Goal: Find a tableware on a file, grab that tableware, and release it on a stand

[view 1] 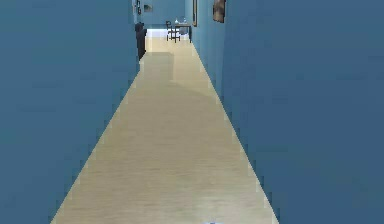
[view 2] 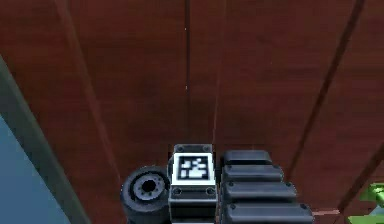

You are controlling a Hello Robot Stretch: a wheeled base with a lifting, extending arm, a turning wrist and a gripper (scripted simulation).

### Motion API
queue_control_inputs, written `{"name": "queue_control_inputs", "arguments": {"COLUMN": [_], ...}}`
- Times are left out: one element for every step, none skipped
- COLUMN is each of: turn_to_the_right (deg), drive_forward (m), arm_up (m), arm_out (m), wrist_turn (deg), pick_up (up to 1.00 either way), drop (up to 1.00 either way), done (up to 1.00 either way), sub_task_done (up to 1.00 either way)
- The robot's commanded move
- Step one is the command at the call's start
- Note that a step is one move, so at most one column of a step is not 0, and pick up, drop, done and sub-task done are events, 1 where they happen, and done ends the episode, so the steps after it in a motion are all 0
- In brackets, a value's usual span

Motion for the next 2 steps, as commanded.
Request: {"name": "queue_control_inputs", "arguments": {"turn_to_the_right": [-3.0, 0.0], "drive_forward": [0.00, 0.30], "arm_up": [0.00, 0.00], "arm_out": [0.00, 0.00], "wrist_turn": [0.0, 0.0], "pick_up": [0.00, 0.00], "drop": [0.00, 0.00], "done": [0.00, 0.00], "sub_task_done": [0.00, 0.00]}}
